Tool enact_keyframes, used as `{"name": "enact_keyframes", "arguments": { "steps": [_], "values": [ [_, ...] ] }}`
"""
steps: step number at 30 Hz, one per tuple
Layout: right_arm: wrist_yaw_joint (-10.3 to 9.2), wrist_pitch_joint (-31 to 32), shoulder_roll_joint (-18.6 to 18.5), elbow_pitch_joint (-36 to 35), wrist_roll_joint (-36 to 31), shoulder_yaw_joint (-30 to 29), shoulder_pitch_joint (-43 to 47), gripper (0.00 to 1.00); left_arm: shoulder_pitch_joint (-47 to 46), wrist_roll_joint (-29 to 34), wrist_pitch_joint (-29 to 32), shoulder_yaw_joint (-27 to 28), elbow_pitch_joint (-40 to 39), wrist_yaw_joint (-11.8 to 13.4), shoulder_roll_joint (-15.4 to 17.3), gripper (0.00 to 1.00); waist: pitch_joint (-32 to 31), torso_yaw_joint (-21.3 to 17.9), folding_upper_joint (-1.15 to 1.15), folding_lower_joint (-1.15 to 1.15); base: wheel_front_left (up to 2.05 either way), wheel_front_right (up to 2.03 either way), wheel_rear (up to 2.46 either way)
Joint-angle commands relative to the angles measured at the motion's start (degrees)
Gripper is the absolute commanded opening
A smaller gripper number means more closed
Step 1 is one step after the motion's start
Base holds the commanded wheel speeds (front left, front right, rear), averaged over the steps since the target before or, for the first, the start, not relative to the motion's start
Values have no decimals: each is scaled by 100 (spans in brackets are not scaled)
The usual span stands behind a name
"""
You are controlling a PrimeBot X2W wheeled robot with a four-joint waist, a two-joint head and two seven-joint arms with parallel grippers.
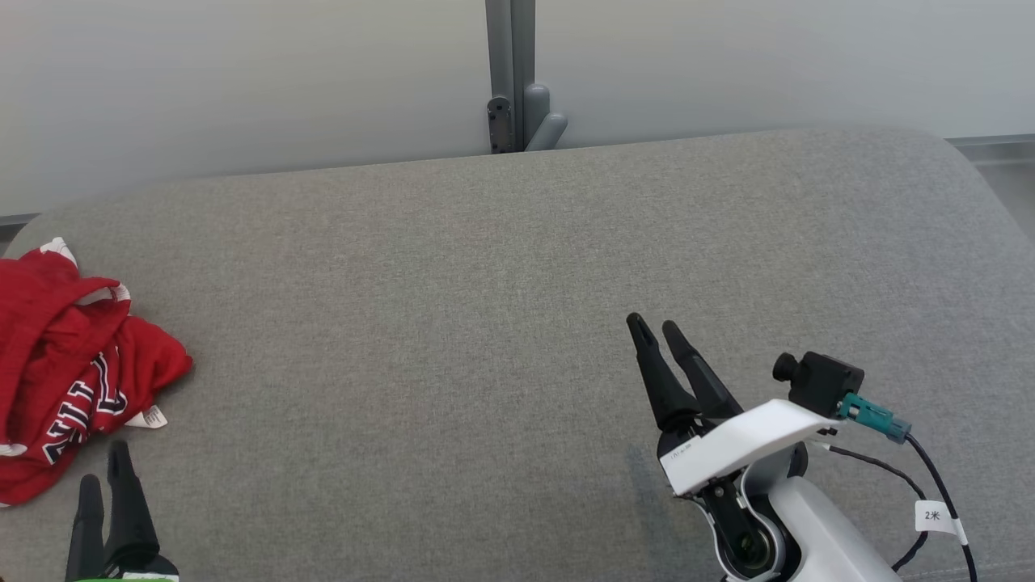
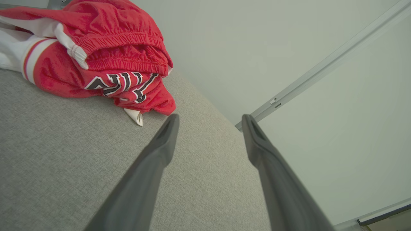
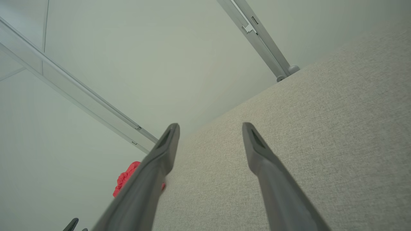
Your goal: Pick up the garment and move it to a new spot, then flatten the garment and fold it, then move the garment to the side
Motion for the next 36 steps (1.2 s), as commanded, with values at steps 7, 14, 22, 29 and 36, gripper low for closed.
{"name": "enact_keyframes", "arguments": {
  "steps": [7, 14, 22, 29, 36],
  "values": [
    [2, -75, 49, -290, -700, -318, 127, 100, -226, 681, -165, -305, -73, 16, 94, 100, 0, -10, 0, 0, 0, 0, 0],
    [2, -119, 52, -475, -1315, -585, 328, 100, -320, 1371, -324, -588, -85, 53, 106, 100, -9, -31, 0, 0, 0, 0, 0],
    [2, -163, 55, -658, -1896, -875, 509, 100, -422, 2042, -472, -886, -117, 66, 117, 100, -6, -36, 0, 0, 0, 0, 0],
    [3, -195, 55, -800, -2368, -1137, 654, 100, -500, 2559, -595, -1144, -131, 59, 140, 100, -3, -49, 0, 0, 0, 0, 0],
    [3, -230, 57, -944, -2868, -1370, 790, 100, -562, 3008, -713, -1374, -104, 62, 155, 100, -6, -73, 0, 0, 0, 0, 0]
  ]
}}
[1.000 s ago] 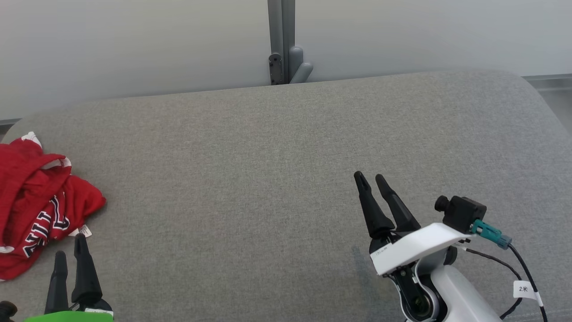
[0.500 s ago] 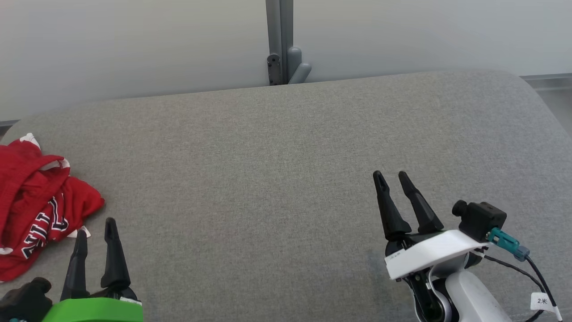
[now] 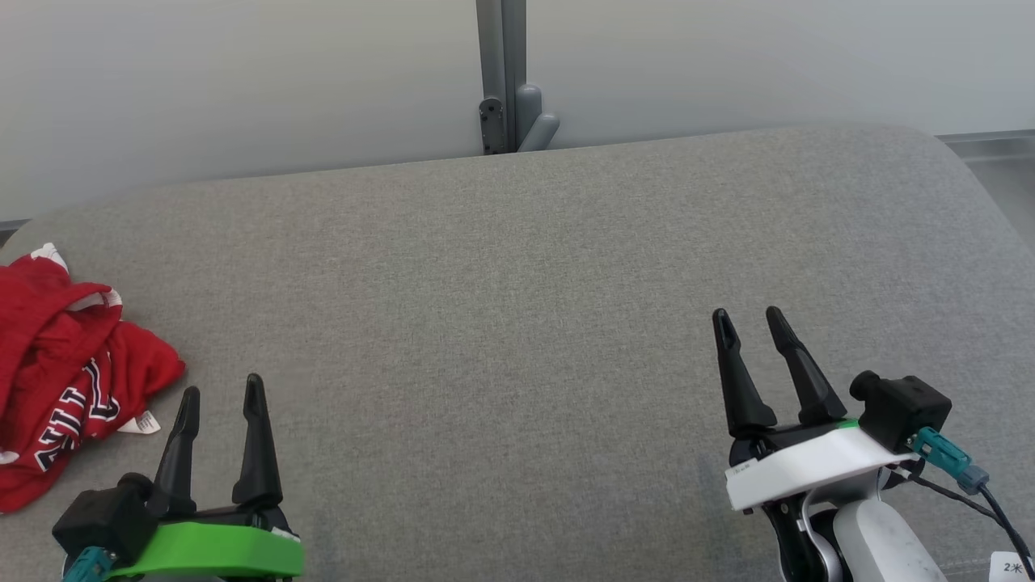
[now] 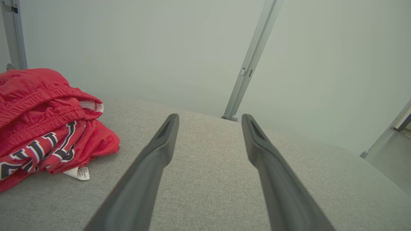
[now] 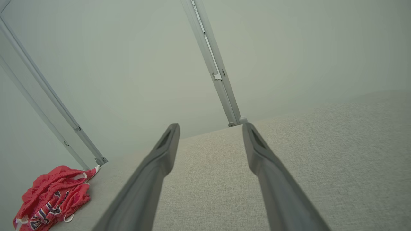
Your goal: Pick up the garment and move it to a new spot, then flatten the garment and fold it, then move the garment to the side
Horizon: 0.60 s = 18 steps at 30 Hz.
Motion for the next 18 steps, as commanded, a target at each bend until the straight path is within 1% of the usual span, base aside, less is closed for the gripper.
{"name": "enact_keyframes", "arguments": {
  "steps": [1, 8, 18],
  "values": [
    [3, -49, 8, -108, -199, -82, 34, 100, -143, 180, -60, -73, -29, 18, 57, 100, -2, -4, 0, 0, 0, 0, 0],
    [2, -72, 9, -242, -706, -251, 190, 100, -206, 560, -164, -255, -5, 77, 62, 100, -21, -7, 0, 0, 0, 0, 0],
    [3, -109, 9, -305, -1158, -469, 368, 100, -261, 1085, -297, -436, -33, 107, 68, 100, -61, -12, 0, 0, 0, 0, 0]
  ]
}}
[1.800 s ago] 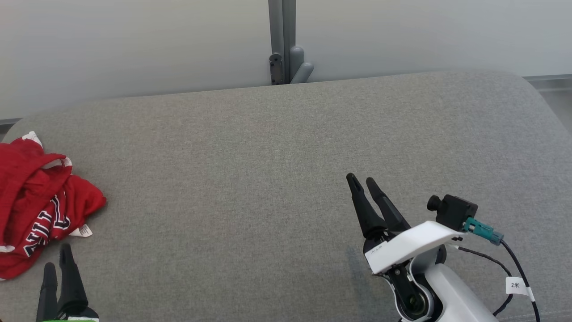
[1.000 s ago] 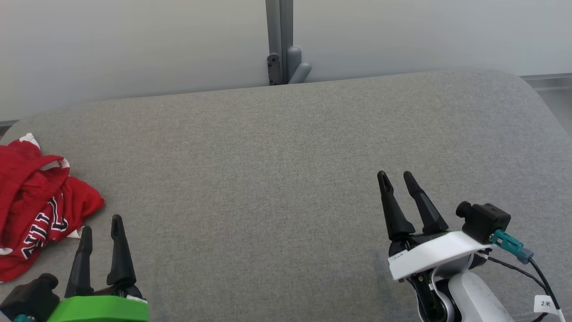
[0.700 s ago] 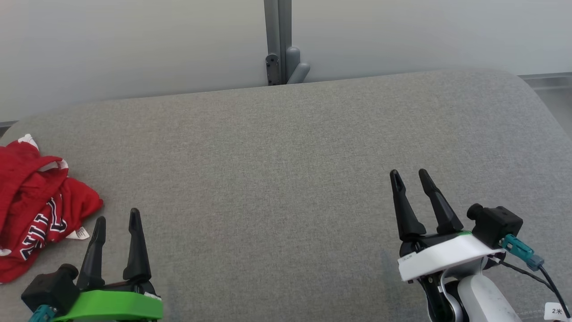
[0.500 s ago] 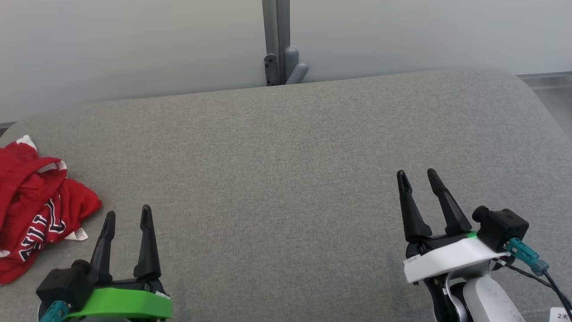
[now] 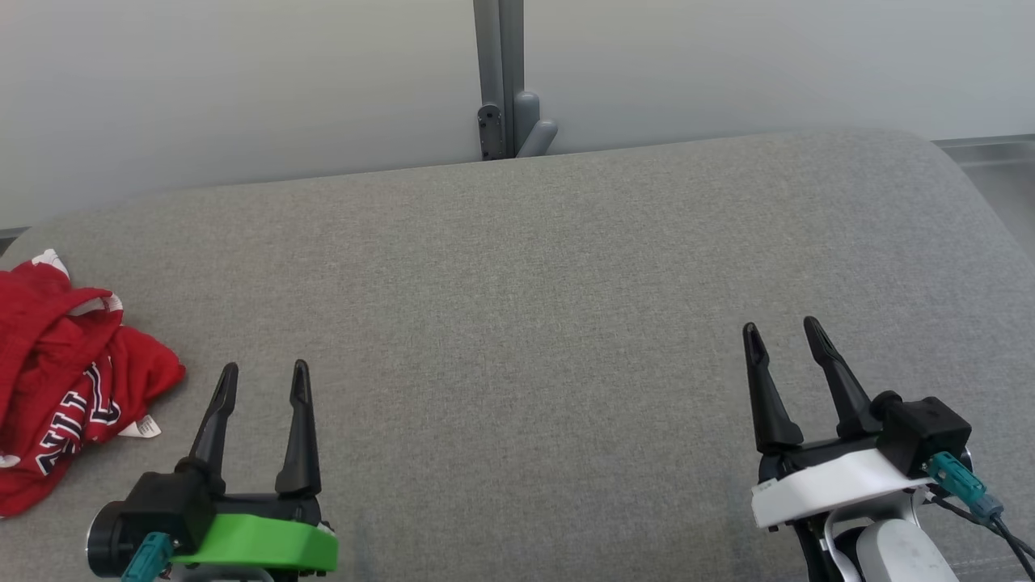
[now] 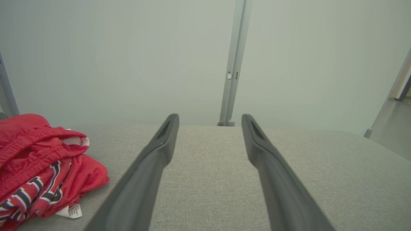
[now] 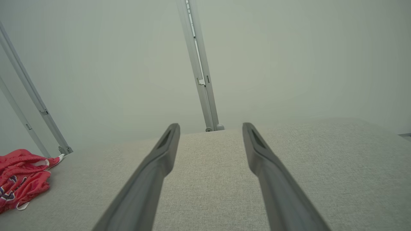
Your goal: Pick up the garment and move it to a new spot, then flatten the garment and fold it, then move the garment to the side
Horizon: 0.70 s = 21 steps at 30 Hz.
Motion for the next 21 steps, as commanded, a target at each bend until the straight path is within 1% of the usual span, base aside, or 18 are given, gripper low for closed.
{"name": "enact_keyframes", "arguments": {
  "steps": [1, 21],
  "values": [
    [2, -36, 4, -70, -189, -78, 66, 100, -117, 202, -53, -71, -22, 29, 54, 100, -8, -1, 0, 0, 0, 0, 0],
    [2, -110, 4, -237, -1264, -506, 414, 100, -255, 1169, -310, -518, 69, -6, 73, 100, 1, -22, 0, 0, 0, 0, 0]
  ]
}}
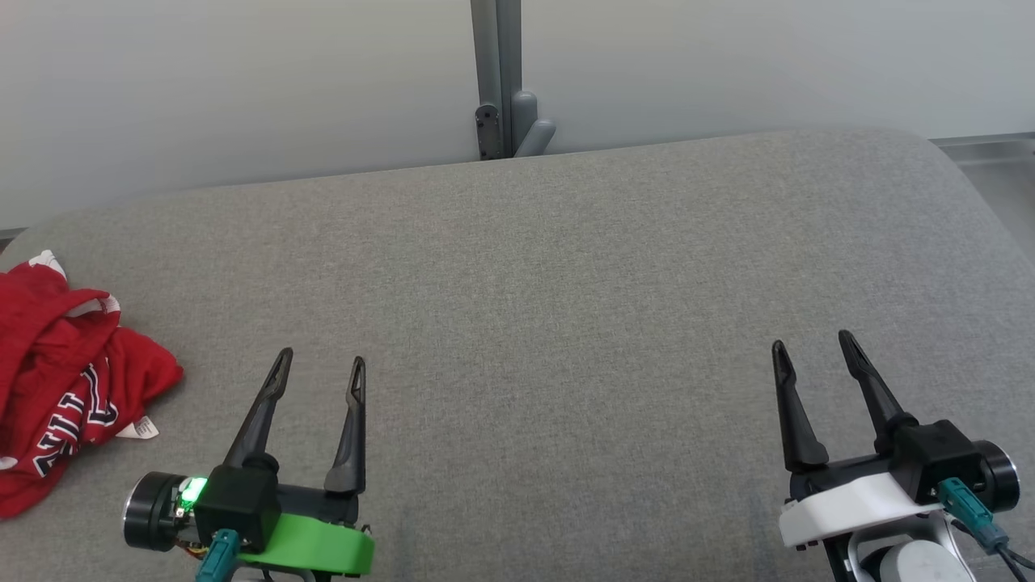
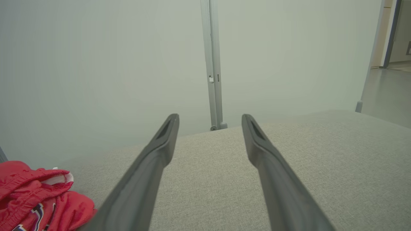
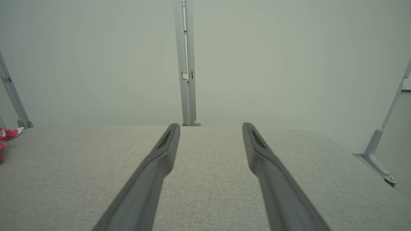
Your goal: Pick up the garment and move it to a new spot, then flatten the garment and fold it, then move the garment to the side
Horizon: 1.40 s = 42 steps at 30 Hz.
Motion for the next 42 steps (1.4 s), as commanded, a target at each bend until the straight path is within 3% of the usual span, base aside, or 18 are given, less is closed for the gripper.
{"name": "enact_keyframes", "arguments": {
  "steps": [1, 26, 32, 42],
  "values": [
    [1, -43, -2, -66, -158, -68, 100, 100, -132, 149, -49, -55, 17, -13, 47, 100, 6, 1, 0, 0, 0, 0, 0],
    [1, -42, -3, -93, -202, -11, 139, 100, -138, -101, -49, 98, 348, -102, 21, 100, 37, 124, 0, 0, 0, 0, 0],
    [1, -38, -5, -104, -177, 43, 187, 100, -128, -512, -49, 200, 336, -91, 19, 100, 44, 409, 0, 0, 0, 0, 0],
    [1, -38, -8, -88, -59, 150, 233, 100, -19, -620, -49, 280, 406, -12, 19, 100, 20, 1092, 0, 0, 0, 0, 0]
  ]
}}
